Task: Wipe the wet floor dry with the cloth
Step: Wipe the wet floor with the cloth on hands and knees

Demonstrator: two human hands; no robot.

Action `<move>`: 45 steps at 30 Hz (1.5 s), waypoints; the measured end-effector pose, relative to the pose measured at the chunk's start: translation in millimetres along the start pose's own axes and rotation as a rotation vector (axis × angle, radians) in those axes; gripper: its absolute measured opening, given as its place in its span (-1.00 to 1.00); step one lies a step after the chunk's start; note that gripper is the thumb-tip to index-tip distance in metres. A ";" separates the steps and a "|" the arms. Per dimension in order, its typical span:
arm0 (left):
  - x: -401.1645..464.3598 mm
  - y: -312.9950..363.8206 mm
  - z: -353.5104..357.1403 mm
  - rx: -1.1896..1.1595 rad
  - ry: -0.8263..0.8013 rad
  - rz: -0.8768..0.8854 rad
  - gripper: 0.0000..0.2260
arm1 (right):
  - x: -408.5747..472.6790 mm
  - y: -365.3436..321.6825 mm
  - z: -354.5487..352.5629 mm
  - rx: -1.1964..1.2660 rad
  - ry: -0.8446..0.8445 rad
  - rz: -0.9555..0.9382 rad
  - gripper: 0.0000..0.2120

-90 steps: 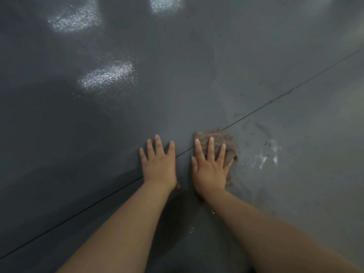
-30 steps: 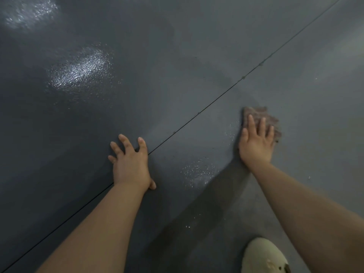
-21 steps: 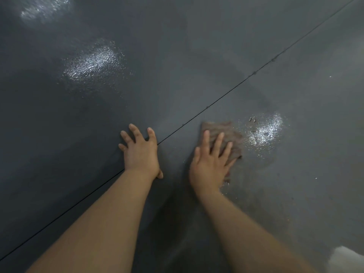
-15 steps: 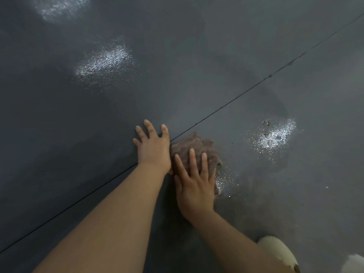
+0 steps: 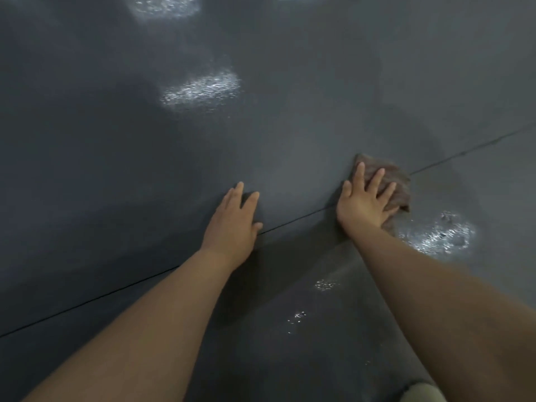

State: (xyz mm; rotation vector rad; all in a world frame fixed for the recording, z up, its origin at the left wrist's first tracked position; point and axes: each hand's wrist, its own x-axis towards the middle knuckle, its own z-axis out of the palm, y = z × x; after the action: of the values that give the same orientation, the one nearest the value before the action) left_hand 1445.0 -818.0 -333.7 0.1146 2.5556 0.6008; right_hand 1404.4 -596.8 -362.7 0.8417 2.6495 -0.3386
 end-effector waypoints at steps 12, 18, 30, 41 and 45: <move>-96.9 -110.2 -30.9 -0.379 0.314 -0.731 -0.55 | -219.1 -154.0 69.5 -0.234 -0.732 -1.012 -0.37; -154.2 -109.1 -62.9 -0.436 0.279 -0.791 -0.53 | -231.3 -115.1 21.2 -0.138 -0.526 -0.814 -0.63; -226.1 -64.6 -95.2 -0.396 0.258 -0.527 -0.48 | -306.8 -103.3 -41.5 0.030 -0.393 -0.578 -0.68; -196.2 -99.5 -90.6 -0.306 0.103 -0.517 -0.47 | -258.2 -158.0 -5.8 0.004 -0.388 -0.529 -0.69; -176.8 -131.3 -75.5 -0.206 0.021 -0.447 -0.44 | -234.7 -178.9 30.7 -0.018 -0.359 -0.480 -0.63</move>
State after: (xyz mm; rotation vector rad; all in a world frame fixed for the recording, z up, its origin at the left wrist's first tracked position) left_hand 1565.2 -999.7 -251.6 -0.5212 2.4057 0.6791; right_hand 1485.9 -869.2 -278.1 0.1066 2.4719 -0.5256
